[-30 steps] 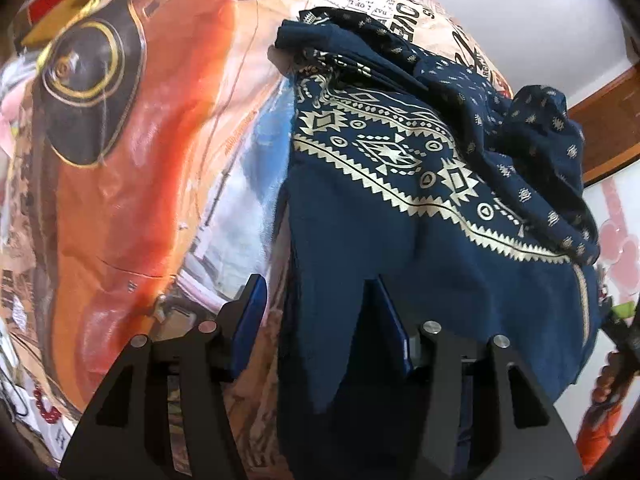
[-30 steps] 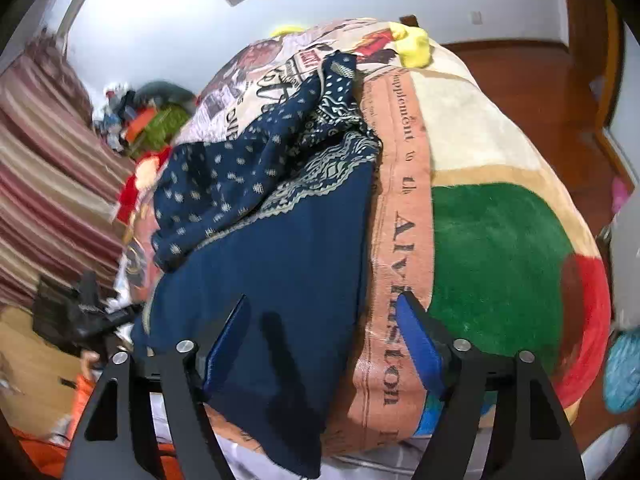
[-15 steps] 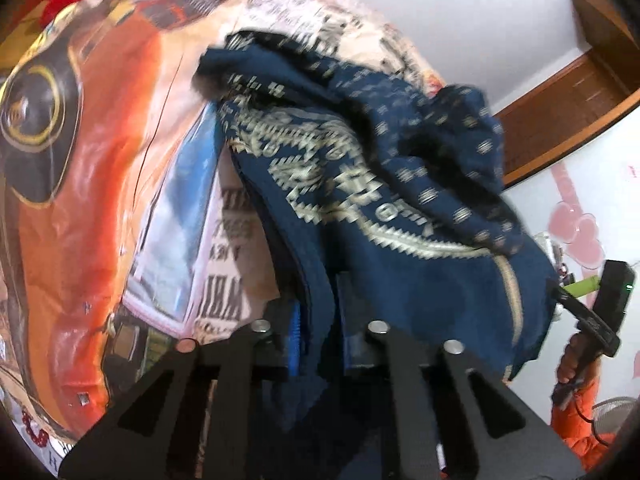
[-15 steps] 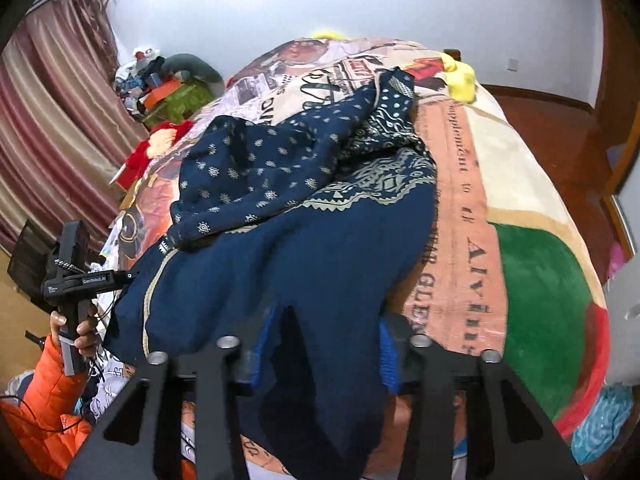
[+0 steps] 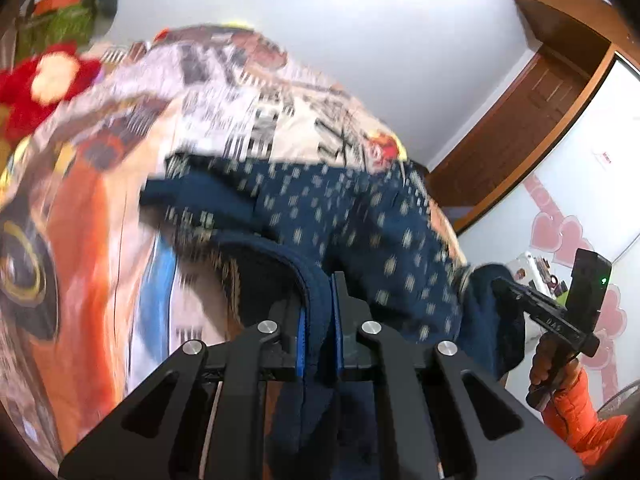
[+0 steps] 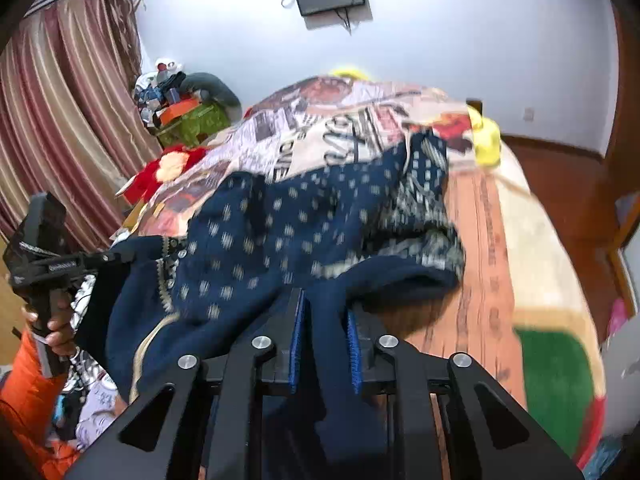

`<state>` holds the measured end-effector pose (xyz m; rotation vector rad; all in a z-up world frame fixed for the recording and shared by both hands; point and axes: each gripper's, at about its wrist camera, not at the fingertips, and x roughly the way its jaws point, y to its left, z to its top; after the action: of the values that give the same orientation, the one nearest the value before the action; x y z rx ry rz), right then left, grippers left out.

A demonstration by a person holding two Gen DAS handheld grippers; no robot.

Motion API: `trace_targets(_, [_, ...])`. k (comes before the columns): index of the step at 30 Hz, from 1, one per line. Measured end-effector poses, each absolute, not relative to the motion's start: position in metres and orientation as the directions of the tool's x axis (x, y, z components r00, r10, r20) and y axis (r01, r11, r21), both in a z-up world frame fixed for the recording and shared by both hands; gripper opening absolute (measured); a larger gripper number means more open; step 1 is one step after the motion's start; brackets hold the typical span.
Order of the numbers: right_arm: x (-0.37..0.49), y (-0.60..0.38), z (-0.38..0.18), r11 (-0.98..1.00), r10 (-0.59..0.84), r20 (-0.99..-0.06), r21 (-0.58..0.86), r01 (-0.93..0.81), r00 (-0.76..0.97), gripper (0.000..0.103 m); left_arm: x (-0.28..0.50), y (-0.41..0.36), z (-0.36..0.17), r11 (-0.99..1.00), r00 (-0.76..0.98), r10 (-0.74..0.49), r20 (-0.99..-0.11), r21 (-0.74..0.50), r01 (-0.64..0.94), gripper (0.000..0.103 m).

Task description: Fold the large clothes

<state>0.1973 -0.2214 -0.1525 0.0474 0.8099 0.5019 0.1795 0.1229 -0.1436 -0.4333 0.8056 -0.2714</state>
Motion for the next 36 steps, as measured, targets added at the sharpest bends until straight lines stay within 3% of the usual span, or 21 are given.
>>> trace_targets(5, [0.233,-0.211,-0.147,0.884,0.438,-0.665,0.197,-0.424,0.605,0.014,0.218,0.130,-0.128,0.881,0.702,-0.361,-0.614,-0.470,0.042,0.009])
trace_targets(10, [0.276,-0.202,-0.145,0.908,0.383,-0.654,0.135,-0.397,0.652,0.014,0.257,0.154,-0.140,0.874,0.700,-0.292,-0.652,-0.478,-0.081,0.009])
trace_targets(13, [0.307,-0.209,-0.146,0.929,0.349,-0.663,0.152,-0.337,0.662,0.014,0.276,0.166,-0.161,0.877,0.670,-0.237,-0.703,-0.452,-0.164,0.009])
trace_targets(17, [0.343,-0.220,-0.159,0.959,0.263,-0.717,0.120,-0.258,0.645,0.015,0.289,0.171,-0.199,0.912,0.589,-0.123,-0.799,-0.325,-0.251,0.010])
trace_targets(21, [0.360,-0.240,-0.177,0.967,0.247,-0.786,0.161,-0.198,0.567,0.015,0.290,0.175,-0.227,0.920,0.521,-0.112,-0.846,-0.287,-0.268,0.011])
trace_targets(27, [0.355,-0.278,-0.169,0.975,0.216,-0.783,0.209,-0.081,0.583,0.015,0.277,0.186,-0.210,0.911,0.547,-0.121,-0.828,-0.311,-0.270,0.012])
trace_targets(31, [0.336,-0.297,-0.146,0.958,0.277,-0.759,0.263,-0.111,0.590,0.015,0.258,0.189,-0.185,0.907,0.583,-0.136,-0.801,-0.337,-0.252,0.015])
trace_targets(32, [0.331,-0.298,-0.142,0.955,0.290,-0.758,0.268,-0.126,0.584,0.015,0.253,0.188,-0.181,0.907,0.587,-0.138,-0.798,-0.340,-0.249,0.019])
trace_targets(36, [0.303,-0.296,-0.137,0.950,0.312,-0.768,0.270,-0.158,0.560,0.015,0.228,0.182,-0.172,0.922,0.609,-0.100,-0.787,-0.304,-0.241,0.050])
